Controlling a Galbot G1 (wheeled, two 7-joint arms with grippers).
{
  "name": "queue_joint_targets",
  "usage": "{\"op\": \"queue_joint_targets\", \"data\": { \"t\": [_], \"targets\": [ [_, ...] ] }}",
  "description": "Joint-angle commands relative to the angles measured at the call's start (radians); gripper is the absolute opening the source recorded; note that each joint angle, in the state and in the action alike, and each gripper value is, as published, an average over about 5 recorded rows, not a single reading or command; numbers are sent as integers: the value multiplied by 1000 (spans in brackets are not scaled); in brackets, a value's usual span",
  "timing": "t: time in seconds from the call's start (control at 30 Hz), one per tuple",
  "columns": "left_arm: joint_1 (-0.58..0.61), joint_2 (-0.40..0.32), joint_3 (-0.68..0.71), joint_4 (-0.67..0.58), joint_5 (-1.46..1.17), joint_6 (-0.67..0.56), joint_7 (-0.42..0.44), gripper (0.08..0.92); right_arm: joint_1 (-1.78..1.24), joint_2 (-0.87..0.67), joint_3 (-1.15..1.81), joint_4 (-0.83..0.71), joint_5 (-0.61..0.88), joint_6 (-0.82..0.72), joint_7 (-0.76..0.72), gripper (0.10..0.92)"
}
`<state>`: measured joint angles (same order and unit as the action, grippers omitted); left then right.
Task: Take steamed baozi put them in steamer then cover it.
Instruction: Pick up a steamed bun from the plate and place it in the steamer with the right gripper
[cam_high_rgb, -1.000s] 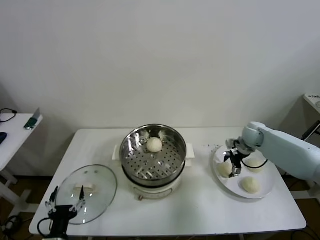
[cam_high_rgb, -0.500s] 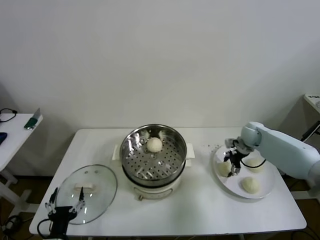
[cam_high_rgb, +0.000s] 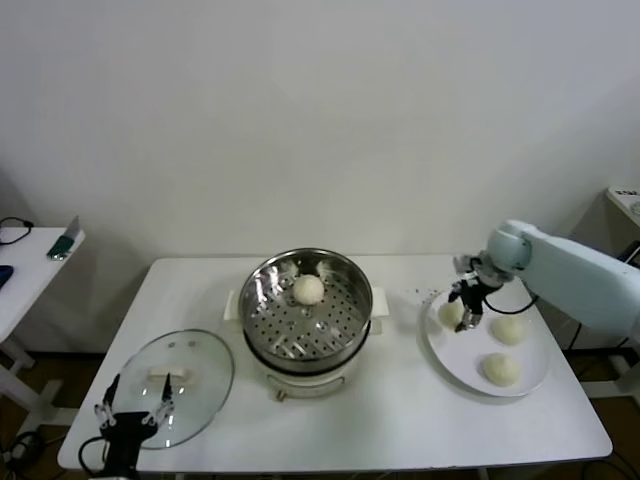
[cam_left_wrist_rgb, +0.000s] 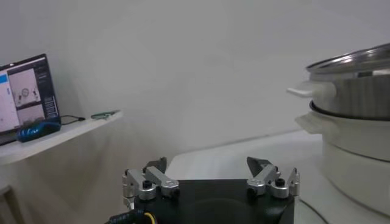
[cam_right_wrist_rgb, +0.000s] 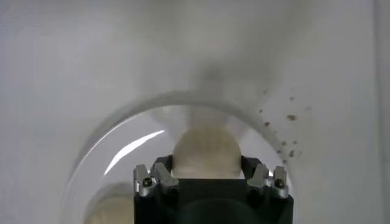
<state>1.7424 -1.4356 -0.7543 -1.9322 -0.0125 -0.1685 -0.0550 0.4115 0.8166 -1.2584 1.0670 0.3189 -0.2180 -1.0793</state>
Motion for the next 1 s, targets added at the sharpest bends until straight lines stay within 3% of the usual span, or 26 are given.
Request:
{"op": "queue_joint_targets", "data": {
  "t": [0.03, 0.17, 0.37, 0.67, 1.0],
  "targets": [
    [0, -1, 23, -1, 10, -4, 1, 823, 458, 107, -294, 120, 400, -52, 14, 721],
    [1, 2, 35, 10, 12, -14, 2, 823, 532, 194, -328, 169, 535, -89, 36, 721],
    [16, 15, 40, -16, 3, -14, 4, 823, 519, 339, -306, 175, 615, -125, 81, 721],
    [17, 36, 45, -44, 15, -7, 8, 823, 405, 534, -268, 162, 651, -174, 160, 721],
    [20, 37, 36, -48, 19, -12, 12, 823, 282, 638, -295, 88, 592, -178, 178, 727]
  ]
}}
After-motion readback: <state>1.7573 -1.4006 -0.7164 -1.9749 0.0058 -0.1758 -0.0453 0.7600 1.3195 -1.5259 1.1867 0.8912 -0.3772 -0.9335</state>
